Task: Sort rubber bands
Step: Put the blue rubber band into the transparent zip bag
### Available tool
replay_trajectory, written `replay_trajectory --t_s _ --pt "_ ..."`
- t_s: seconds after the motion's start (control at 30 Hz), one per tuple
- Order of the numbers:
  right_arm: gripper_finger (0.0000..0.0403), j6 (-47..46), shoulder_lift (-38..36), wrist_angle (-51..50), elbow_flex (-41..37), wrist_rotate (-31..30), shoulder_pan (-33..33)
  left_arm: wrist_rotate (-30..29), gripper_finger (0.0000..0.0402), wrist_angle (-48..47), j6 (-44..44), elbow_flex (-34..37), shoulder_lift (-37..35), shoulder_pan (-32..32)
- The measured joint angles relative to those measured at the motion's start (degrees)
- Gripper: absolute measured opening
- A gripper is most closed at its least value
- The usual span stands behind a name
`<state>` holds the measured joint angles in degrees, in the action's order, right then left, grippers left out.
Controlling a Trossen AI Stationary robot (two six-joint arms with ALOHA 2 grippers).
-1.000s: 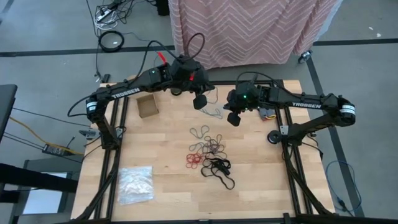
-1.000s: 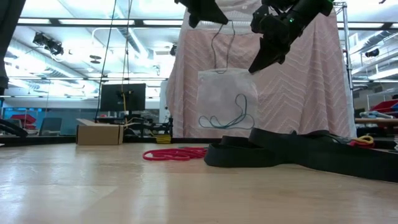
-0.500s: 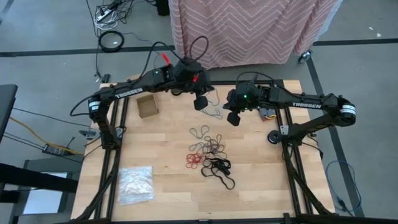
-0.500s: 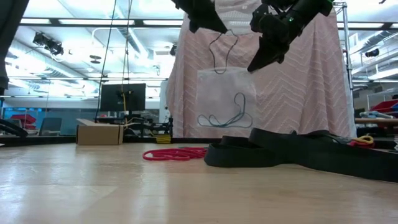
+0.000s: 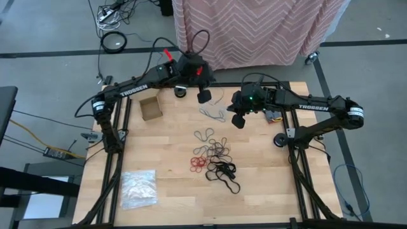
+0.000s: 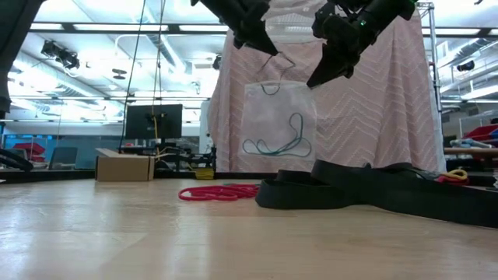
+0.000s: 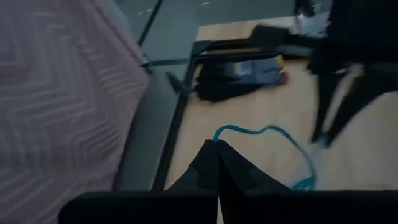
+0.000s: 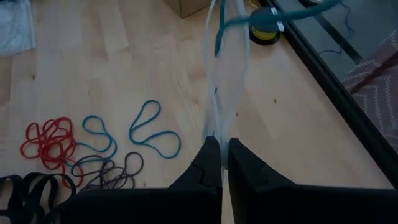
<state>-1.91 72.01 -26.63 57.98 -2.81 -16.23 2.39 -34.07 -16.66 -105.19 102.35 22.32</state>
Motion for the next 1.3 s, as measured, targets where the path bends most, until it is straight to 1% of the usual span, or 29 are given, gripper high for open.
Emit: replay_trajectory --t_s 0.1,0.17,0.2,0.33,0.4,0.47,0.5,0.53,0.67,0.8,0.93,1.03,1.13,1.2,1.27,1.3 --pt "0.0000 0.00 0.00 0.13 0.00 0.00 -0.40 4.10 0.0000 -0.83 2.15 0.00 0.00 -0.57" --pt "0.0000 0.00 0.00 0.95 0.00 0.01 -0.67 4.24 0.0000 -0.79 2.09 0.00 0.00 -1.28" --pt "0.0000 0.01 0.00 1.70 0.00 0.29 -0.78 3.95 0.0000 -0.74 1.94 0.00 0.00 -1.58" --pt "0.0000 0.48 0.00 5.92 0.00 4.61 -1.13 1.69 0.0000 -0.75 1.58 0.00 0.00 -1.75" --pt "0.0000 -0.01 0.00 6.89 0.00 5.00 -1.11 -0.91 0.0000 -0.26 -0.39 0.00 0.00 -1.32" --pt "0.0000 -1.34 0.00 6.26 0.00 4.05 -1.13 -3.77 0.0000 1.32 -2.74 0.00 -0.03 -0.90" --pt "0.0000 -1.51 0.00 5.54 0.00 3.77 -1.13 -4.20 0.0000 2.32 -2.84 0.00 -0.21 -0.52" --pt "0.0000 -1.52 0.00 5.14 0.00 3.55 -1.13 -3.74 0.0000 3.24 -2.50 0.00 -0.35 -0.21" --pt "0.0000 -1.51 0.00 4.99 0.00 3.50 -1.13 1.42 0.0000 4.52 0.90 -0.04 -1.15 0.36" --pt "0.0000 -1.51 0.00 5.56 0.00 2.51 -1.15 2.14 0.0000 0.66 1.94 -0.09 -1.11 -0.39" --pt "0.0000 -1.49 -0.30 6.40 0.00 2.51 -1.16 -0.48 0.0000 -3.32 1.04 -0.07 -1.07 -0.72" --pt "0.0000 -1.47 -0.33 6.25 0.00 2.55 -1.32 -1.56 0.0000 -3.41 0.64 -0.07 -1.15 -0.65" --pt "0.0000 -2.25 -0.33 6.20 0.00 2.10 -1.76 -5.04 0.0000 -4.27 -0.12 -0.07 -1.42 -1.06" --pt "0.0000 -2.86 -0.33 5.86 0.00 1.21 -1.98 -7.67 0.0000 -7.98 -1.82 -0.07 -1.57 -1.20" --pt "0.0000 -2.99 -0.33 5.79 0.00 0.92 -2.34 -7.15 0.0000 -10.37 -2.65 -0.07 -1.57 -1.11" --pt "0.0000 -3.01 -0.33 5.75 0.00 0.92 -2.53 -5.79 0.0000 -11.03 -2.94 -0.07 -1.57 -1.07"
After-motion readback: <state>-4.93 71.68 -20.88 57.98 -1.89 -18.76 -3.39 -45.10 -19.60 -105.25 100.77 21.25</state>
